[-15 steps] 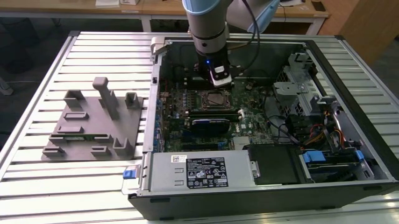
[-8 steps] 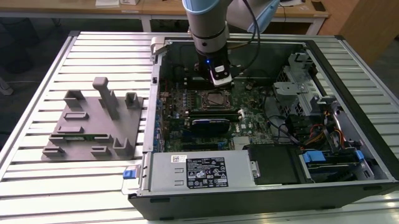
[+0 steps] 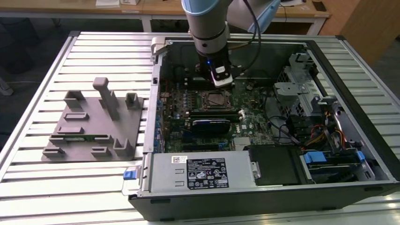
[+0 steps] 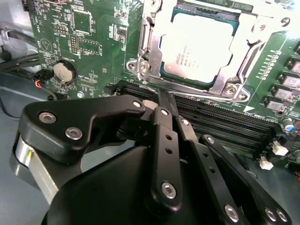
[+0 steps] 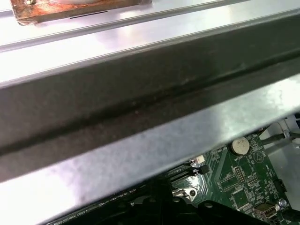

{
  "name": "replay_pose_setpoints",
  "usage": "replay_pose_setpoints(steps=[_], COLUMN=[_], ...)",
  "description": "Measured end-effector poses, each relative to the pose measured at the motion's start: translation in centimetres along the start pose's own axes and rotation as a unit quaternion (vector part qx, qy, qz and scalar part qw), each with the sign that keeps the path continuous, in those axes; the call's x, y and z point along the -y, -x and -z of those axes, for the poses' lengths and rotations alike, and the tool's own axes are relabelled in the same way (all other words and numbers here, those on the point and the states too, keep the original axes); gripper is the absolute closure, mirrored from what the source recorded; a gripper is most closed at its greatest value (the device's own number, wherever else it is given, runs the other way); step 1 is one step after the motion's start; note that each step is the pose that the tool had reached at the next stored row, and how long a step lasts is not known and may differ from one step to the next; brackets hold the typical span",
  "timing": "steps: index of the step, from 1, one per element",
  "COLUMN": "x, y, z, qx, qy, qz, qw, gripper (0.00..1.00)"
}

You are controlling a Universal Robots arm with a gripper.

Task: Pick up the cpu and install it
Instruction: 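Install the first cpu locking lever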

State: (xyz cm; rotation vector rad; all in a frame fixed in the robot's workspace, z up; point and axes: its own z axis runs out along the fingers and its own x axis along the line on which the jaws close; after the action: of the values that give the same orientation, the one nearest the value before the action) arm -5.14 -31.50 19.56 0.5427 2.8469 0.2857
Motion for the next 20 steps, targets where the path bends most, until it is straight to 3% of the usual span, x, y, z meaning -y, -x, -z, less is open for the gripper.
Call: replay_pose_setpoints(steps=[6,11,20], x=[0.12,0.37,0.30], y=[0.02,0.11,0.19], z=[-0.06,-0.08,0.31], qx=[0.0073,0.0107,0.0113], qy=[0.0026,0.0033,0.0041], qz=[0.001,0.002,0.002], qw=[1.0000,0.9999,0.9999], gripper=[0.89,0.89,0.89])
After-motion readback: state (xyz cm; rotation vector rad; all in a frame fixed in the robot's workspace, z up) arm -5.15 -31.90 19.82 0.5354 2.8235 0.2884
